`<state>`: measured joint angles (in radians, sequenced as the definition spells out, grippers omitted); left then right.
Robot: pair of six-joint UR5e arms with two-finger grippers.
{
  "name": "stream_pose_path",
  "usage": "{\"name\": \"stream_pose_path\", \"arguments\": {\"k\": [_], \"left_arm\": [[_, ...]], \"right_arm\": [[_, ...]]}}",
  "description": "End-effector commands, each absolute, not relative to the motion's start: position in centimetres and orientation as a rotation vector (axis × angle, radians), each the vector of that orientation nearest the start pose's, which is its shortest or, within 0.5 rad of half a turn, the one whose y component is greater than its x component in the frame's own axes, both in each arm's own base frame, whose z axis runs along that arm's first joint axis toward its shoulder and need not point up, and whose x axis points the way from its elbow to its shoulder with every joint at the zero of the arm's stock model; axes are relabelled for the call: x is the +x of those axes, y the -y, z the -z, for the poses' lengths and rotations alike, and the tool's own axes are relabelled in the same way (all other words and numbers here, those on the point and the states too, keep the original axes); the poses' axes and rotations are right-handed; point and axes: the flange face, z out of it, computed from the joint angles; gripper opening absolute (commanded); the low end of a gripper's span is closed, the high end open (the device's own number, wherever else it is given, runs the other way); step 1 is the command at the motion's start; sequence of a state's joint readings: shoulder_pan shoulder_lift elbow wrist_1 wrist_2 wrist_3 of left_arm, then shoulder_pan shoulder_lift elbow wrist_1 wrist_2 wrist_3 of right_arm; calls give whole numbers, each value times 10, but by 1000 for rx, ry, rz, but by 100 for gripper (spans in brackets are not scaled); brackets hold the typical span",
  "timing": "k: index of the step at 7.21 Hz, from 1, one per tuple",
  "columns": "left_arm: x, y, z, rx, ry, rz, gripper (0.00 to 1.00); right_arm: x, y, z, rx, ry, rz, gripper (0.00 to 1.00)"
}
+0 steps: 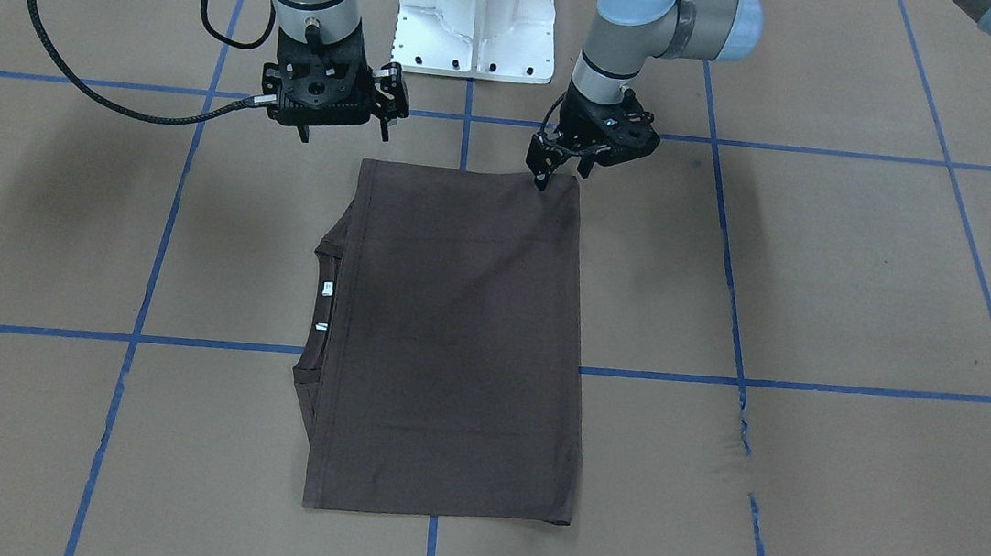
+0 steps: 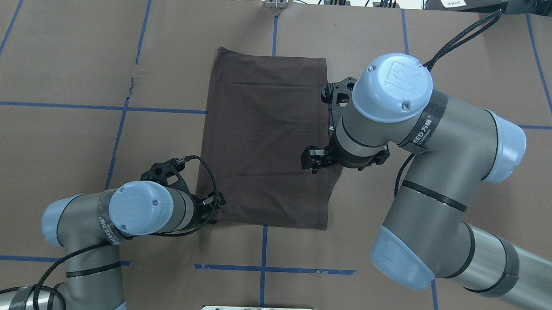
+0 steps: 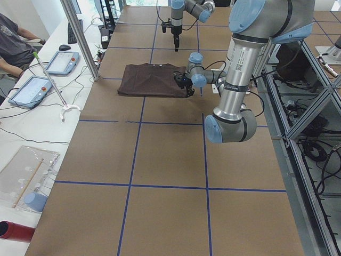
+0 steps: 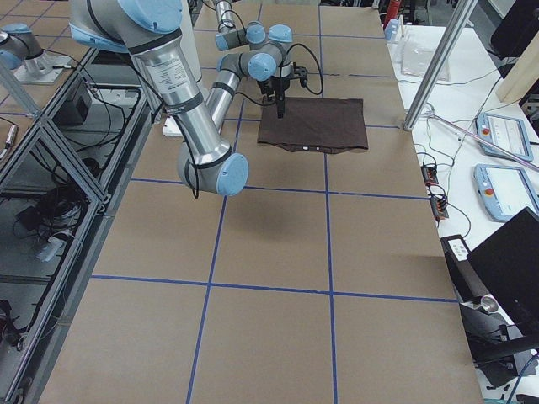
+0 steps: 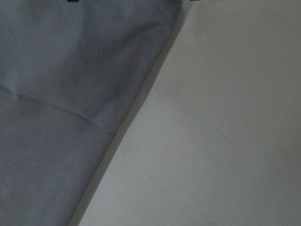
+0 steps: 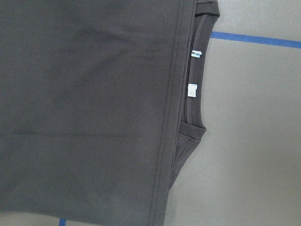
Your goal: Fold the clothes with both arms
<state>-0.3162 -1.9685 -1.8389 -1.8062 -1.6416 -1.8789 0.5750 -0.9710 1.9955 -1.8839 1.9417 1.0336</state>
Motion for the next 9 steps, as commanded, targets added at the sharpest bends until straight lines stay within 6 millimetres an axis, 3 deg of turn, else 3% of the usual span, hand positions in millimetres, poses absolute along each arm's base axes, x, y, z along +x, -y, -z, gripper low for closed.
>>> {"name": "stream_pose_path", "arguments": {"k": [1,4,6,8,9], "left_arm": [[546,312,-303,-63,-882,555,82],[556,314,-294,-65,-888,552,81],[560,316,-294,-66,-885,557,66],[558,316,-292,-66,-890,564,8],[556,316,-290,-65,-894,561,0]], "right_arm": [[-432,399,-184,70,784,93,100],[-428,404,-185,73,782,87,100],[-427,405,-186,72,782,89,100],[-426,406,-186,69,784,90,100],[-426,406,-187,68,783,90,100]]}}
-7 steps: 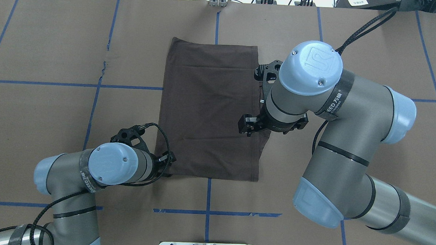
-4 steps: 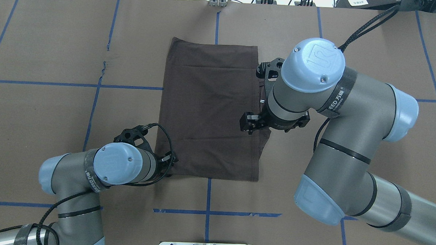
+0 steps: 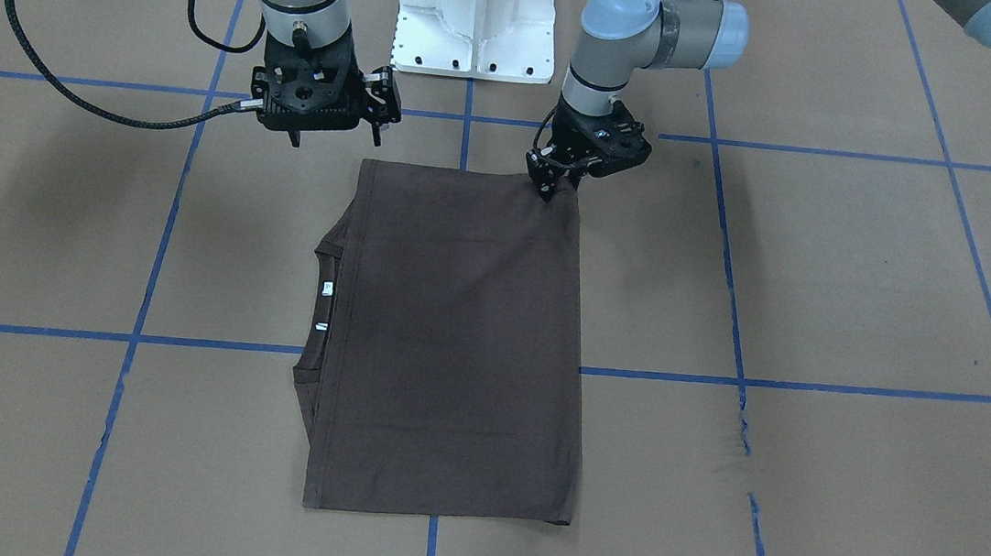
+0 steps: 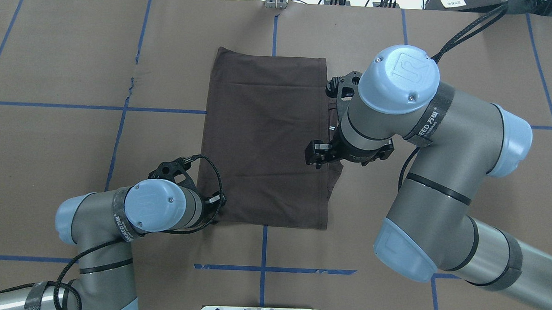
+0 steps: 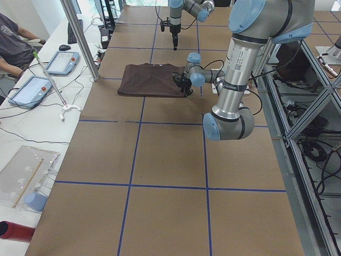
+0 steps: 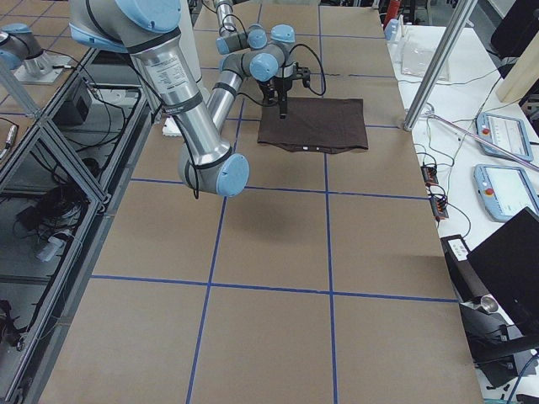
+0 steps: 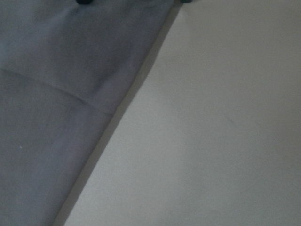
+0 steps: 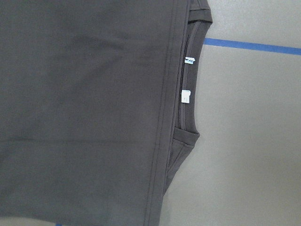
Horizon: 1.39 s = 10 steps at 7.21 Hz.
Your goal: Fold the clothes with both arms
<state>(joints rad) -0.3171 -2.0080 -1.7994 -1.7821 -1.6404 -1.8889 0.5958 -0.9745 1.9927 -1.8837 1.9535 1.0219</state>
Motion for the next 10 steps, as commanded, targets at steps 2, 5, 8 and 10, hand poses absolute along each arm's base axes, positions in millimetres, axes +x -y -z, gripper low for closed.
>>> {"name": "stream_pose_path", "arguments": {"k": [2,5,8,10], "left_arm": [[552,315,-284,-61,-902,544,0],[531,307,-255,1,-896,398,0],[533,306,-254,2,-900,395,0],[534,307,-255,0,-896,396,0]], "right_arm": [[-426,406,-189,61,780,81,100],[-446,387,-190,-71,822,-200,100],[-512,364,-250,-137,871,-452,100],[-531,368,-265,-133,831,-451,100]]}}
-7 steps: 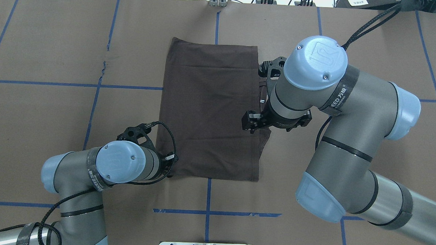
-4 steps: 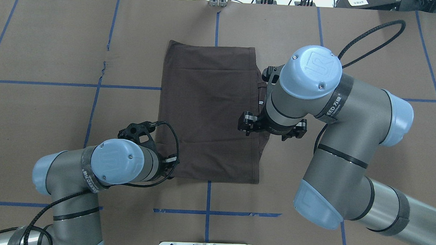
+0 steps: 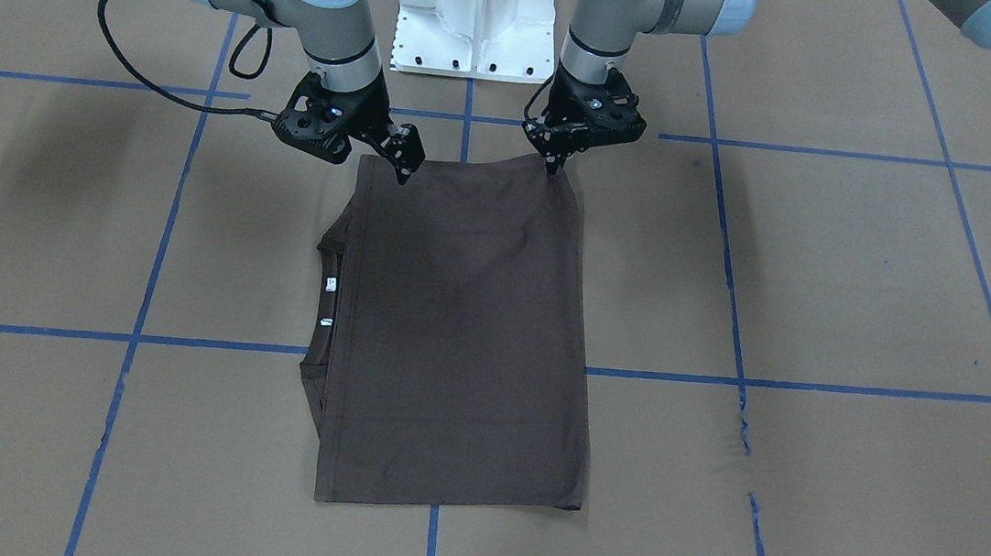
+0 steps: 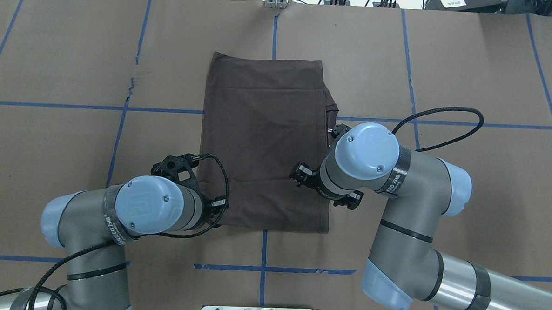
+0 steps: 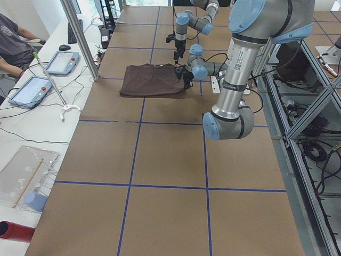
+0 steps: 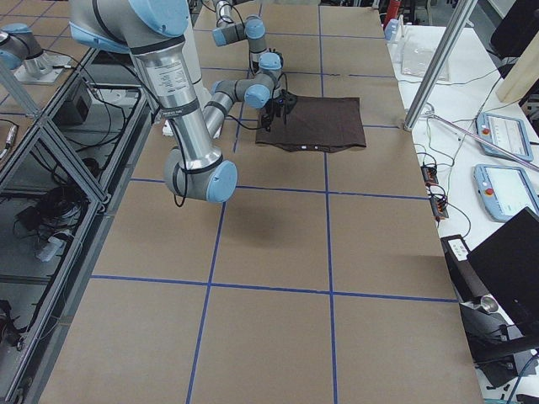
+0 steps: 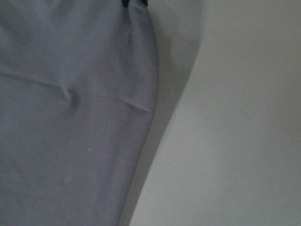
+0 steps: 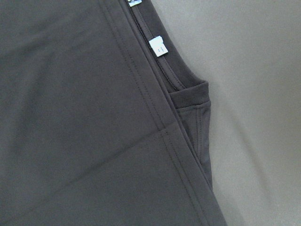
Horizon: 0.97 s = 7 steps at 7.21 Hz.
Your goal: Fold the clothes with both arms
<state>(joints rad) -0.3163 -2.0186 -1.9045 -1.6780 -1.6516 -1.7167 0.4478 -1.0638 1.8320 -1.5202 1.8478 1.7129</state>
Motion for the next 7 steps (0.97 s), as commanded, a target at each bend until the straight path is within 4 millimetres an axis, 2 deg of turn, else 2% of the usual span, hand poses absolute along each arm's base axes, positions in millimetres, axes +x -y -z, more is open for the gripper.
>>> {"name": "stream_pose_path", "arguments": {"k": [1,4,7], "left_arm": [[534,306,-255,0,-897,395,0],[534,307,-255,2,-897,397,0],[533,308,-255,3,-897,398,0]], "right_arm": [[-539,371,-276,-130,804,-456,100],[-548,377,-294,-127,764,-450,100],[-551,378,-303,-126,747,-438,100]]}}
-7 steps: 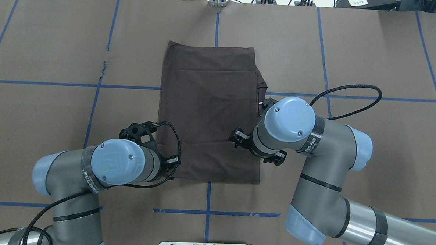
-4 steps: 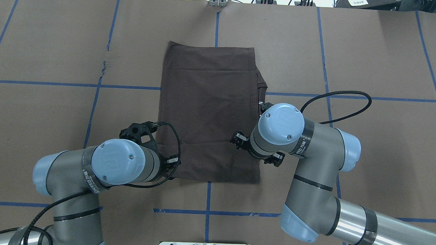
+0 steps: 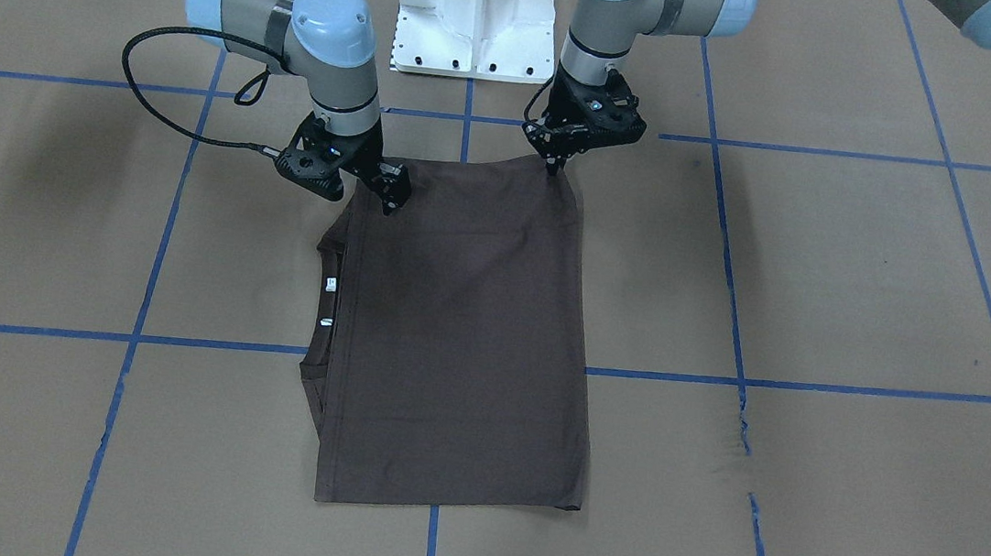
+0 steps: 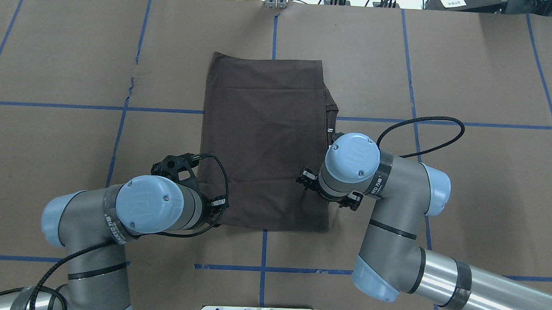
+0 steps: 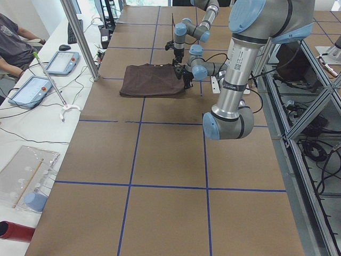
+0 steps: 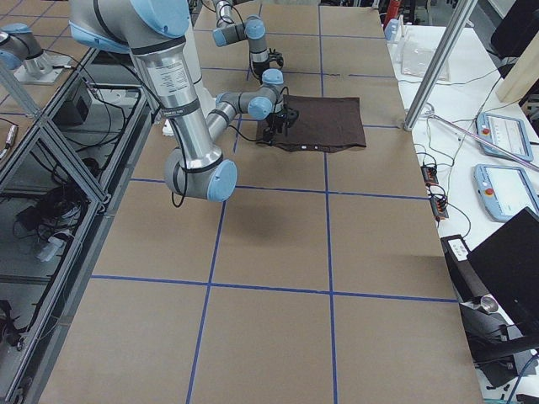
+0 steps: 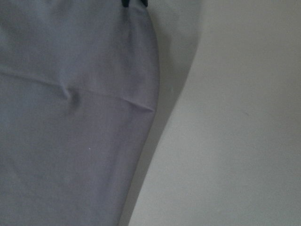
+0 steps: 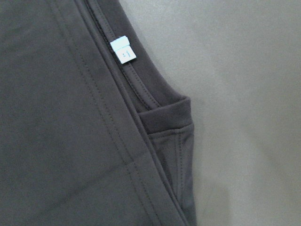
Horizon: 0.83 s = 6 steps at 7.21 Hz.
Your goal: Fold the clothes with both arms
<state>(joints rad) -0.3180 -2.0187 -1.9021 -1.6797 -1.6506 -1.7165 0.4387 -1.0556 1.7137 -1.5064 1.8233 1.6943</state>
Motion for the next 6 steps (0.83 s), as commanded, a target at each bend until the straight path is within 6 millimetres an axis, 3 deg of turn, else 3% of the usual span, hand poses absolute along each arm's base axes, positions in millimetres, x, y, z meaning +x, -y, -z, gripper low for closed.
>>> {"name": "stream_pose_path", "arguments": {"k": [1,6], "left_arm": [[533,308,-255,3,-897,398,0],[530,314,-255,8,-899,404,0]], "right_arm": [[-550,379,-305,-127,744,-438,100],[-558,368,-304,-127,759,-402,100]]}}
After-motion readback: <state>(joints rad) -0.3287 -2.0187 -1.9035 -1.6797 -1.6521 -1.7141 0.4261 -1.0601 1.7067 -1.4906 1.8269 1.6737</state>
